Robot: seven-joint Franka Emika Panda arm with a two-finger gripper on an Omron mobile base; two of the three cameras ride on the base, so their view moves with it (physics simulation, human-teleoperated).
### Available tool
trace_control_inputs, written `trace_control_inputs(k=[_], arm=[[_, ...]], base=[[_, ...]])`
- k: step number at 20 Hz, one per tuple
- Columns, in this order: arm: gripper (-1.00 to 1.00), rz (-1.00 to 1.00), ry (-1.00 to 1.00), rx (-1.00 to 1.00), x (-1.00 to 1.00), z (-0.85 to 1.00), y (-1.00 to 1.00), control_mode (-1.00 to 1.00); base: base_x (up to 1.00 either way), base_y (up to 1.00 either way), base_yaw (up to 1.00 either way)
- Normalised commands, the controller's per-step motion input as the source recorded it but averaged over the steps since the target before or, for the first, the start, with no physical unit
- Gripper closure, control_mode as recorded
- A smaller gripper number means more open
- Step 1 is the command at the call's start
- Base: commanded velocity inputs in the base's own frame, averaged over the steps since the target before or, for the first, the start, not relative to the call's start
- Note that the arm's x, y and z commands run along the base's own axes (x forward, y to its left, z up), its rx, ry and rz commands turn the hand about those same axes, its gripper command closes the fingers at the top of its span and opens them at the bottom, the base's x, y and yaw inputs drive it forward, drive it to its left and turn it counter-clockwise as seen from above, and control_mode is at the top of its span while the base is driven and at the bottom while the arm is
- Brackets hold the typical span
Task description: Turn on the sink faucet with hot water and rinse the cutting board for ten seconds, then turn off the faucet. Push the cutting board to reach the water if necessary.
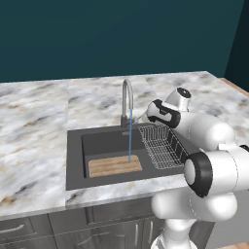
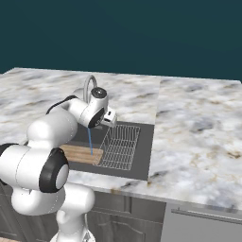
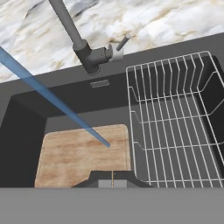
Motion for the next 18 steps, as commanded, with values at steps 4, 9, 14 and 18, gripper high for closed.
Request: trace_control_inputs(k=[4, 9, 14, 18], arm=[[1.00, 0.00, 0.00, 0.00, 0.00, 0.00, 0.00, -1.00], [1.00, 0.00, 0.00, 0.00, 0.00, 0.00, 0.00, -1.00], [1.00, 0.00, 0.00, 0.00, 0.00, 0.00, 0.00, -1.00], [1.00, 0.00, 0.00, 0.00, 0.00, 0.00, 0.00, -1.00]], base=[[0.00, 0.00, 0.00], [0.00, 0.00, 0.00], [0.00, 0.00, 0.00], [0.00, 0.00, 0.00]])
